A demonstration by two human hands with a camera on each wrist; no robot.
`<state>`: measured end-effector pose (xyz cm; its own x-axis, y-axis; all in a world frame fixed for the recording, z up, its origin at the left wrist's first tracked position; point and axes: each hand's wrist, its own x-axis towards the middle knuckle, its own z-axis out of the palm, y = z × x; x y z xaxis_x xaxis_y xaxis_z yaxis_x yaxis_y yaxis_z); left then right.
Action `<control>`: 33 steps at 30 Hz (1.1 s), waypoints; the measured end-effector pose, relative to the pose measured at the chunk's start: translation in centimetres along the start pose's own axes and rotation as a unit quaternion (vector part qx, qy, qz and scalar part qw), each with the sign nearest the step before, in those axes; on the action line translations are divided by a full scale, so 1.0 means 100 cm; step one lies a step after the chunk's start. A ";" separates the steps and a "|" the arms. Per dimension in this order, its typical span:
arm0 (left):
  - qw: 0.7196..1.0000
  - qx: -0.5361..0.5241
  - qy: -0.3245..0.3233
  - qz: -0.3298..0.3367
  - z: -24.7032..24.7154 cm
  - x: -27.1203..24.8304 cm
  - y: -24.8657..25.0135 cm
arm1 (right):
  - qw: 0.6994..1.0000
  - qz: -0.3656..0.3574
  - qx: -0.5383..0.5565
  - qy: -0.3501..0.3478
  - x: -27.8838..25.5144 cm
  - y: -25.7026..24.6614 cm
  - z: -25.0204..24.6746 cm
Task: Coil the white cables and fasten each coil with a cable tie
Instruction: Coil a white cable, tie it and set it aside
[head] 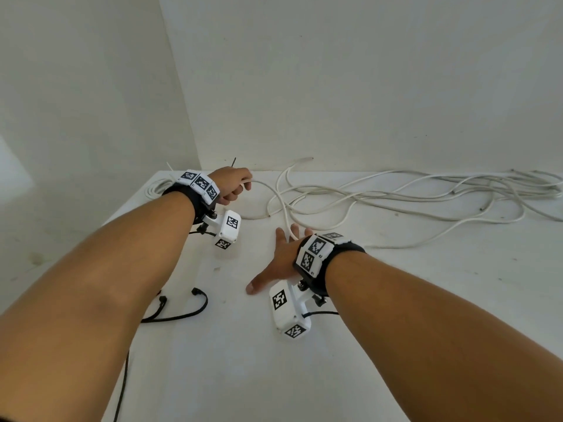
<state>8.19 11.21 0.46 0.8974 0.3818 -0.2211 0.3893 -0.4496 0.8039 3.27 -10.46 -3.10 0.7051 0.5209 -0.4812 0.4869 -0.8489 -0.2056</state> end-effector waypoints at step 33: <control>0.888 -0.405 -0.190 0.102 0.115 -0.210 0.025 | 0.820 -0.182 0.439 0.318 -0.108 0.105 0.010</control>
<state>-7.33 -7.24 0.74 0.9974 -0.0099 -0.0715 0.0710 0.3096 0.9482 0.22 -25.11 -0.94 0.8581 0.4576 0.2330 0.3622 -0.2178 -0.9063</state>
